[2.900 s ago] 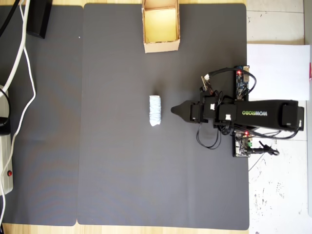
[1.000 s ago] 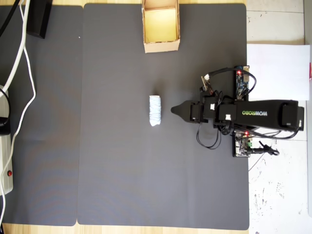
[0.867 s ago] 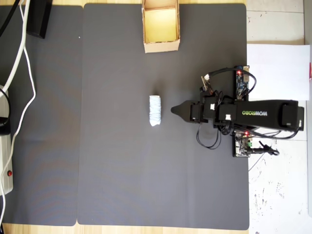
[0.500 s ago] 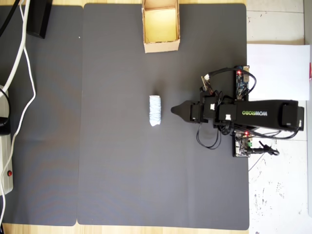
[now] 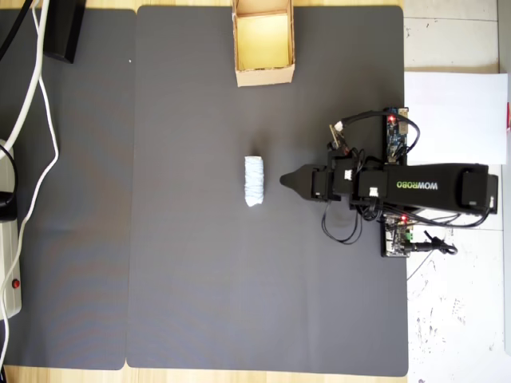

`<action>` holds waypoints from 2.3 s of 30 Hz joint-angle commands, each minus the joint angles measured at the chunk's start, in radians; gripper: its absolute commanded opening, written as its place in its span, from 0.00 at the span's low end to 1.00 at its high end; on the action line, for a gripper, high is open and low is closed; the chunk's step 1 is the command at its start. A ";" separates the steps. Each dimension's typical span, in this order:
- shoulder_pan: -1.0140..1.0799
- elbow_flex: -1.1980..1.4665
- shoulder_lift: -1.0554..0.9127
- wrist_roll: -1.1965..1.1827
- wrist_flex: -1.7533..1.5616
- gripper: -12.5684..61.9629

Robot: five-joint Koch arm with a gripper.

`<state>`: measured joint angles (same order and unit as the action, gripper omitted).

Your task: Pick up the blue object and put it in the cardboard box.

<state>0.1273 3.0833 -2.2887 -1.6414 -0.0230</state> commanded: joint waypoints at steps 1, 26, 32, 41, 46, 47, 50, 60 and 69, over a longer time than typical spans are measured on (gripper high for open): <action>0.000 0.035 -0.080 -0.029 0.075 0.64; -0.008 0.028 -0.080 -0.040 0.075 0.63; -0.008 -0.008 -0.080 0.054 0.072 0.63; -0.018 -0.101 -0.080 0.071 0.080 0.63; -0.035 -0.167 -0.080 0.075 0.083 0.63; -0.037 -0.183 -0.080 0.075 0.091 0.63; -0.040 -0.218 -0.080 0.078 0.103 0.63; -0.078 -0.407 -0.075 0.075 0.333 0.62; -0.077 -0.575 -0.003 0.069 0.534 0.62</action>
<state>0.0583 2.5909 -2.2718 -1.5585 0.5216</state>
